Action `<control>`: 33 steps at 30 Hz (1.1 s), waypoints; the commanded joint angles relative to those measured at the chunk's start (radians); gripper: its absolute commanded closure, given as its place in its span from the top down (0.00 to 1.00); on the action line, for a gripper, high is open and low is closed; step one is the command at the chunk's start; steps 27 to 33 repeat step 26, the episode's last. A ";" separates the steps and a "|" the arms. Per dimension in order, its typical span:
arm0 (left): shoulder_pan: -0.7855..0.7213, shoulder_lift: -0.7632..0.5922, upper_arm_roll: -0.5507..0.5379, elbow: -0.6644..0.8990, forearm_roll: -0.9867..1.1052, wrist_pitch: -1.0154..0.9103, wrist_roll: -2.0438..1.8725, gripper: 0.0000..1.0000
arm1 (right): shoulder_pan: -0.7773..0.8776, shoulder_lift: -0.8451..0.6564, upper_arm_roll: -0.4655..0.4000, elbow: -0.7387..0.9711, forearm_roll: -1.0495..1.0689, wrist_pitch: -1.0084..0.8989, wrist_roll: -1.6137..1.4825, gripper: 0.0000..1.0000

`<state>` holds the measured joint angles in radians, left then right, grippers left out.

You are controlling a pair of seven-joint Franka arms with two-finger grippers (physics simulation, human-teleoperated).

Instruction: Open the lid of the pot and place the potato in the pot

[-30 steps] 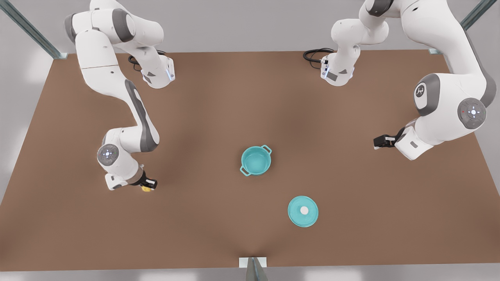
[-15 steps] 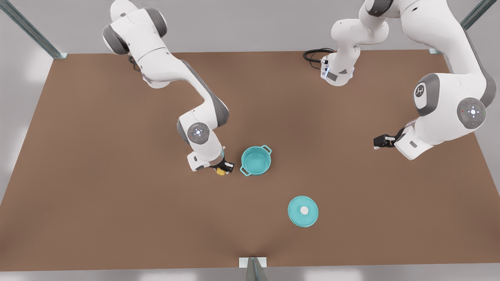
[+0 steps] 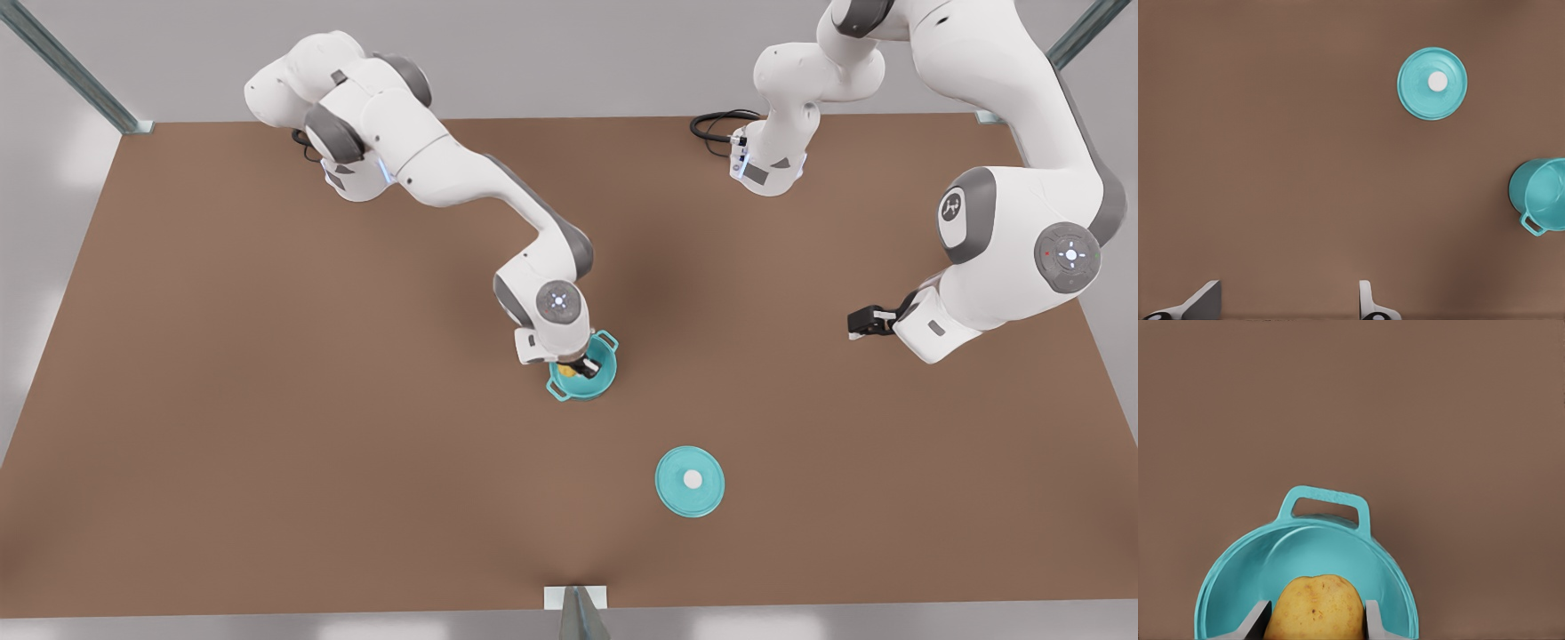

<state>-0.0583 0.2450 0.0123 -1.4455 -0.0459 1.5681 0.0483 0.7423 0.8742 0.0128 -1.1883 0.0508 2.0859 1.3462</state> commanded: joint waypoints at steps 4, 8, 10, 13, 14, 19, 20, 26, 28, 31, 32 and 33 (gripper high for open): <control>0.000 0.000 0.000 0.000 0.001 0.000 0.002 1.00 | 0.000 0.005 -0.001 0.021 -0.002 -0.009 0.347 1.00; 0.000 0.000 0.000 0.000 0.001 0.000 0.002 1.00 | -0.004 -0.007 -0.027 0.021 -0.005 -0.024 0.341 1.00; 0.000 0.000 0.000 0.000 0.001 0.000 0.002 1.00 | -0.135 -0.118 -0.056 0.019 -0.005 -0.181 0.116 1.00; 0.000 0.000 0.000 0.000 0.001 0.000 0.002 1.00 | -0.480 -0.262 -0.042 0.018 -0.009 -0.458 -0.468 1.00; 0.000 0.000 0.000 0.000 0.001 0.000 0.002 1.00 | -0.564 -0.294 -0.042 -0.008 -0.040 -0.463 -0.640 1.00; 0.000 0.000 0.000 0.000 0.001 0.000 0.002 1.00 | -0.713 -0.508 -0.042 -0.422 -0.104 -0.219 -1.205 1.00; 0.000 0.000 0.000 0.000 0.001 0.000 0.002 1.00 | -0.713 -0.506 -0.042 -0.422 -0.104 -0.219 -1.208 1.00; 0.000 0.000 0.000 0.000 0.000 0.000 0.001 1.00 | -0.713 -0.494 -0.045 -0.402 -0.097 -0.264 -1.207 1.00; 0.000 0.000 0.000 0.000 0.000 0.000 0.001 1.00 | -0.713 -0.494 -0.045 -0.402 -0.097 -0.264 -1.207 1.00; 0.000 0.000 0.000 0.000 0.000 0.000 0.001 1.00 | -0.713 -0.494 -0.045 -0.402 -0.097 -0.264 -1.207 1.00; 0.000 0.000 0.000 0.000 0.000 0.000 0.001 1.00 | -0.713 -0.494 -0.045 -0.402 -0.097 -0.264 -1.207 1.00; 0.000 0.000 0.000 0.000 0.000 0.000 0.001 1.00 | -0.713 -0.494 -0.045 -0.402 -0.097 -0.264 -1.207 1.00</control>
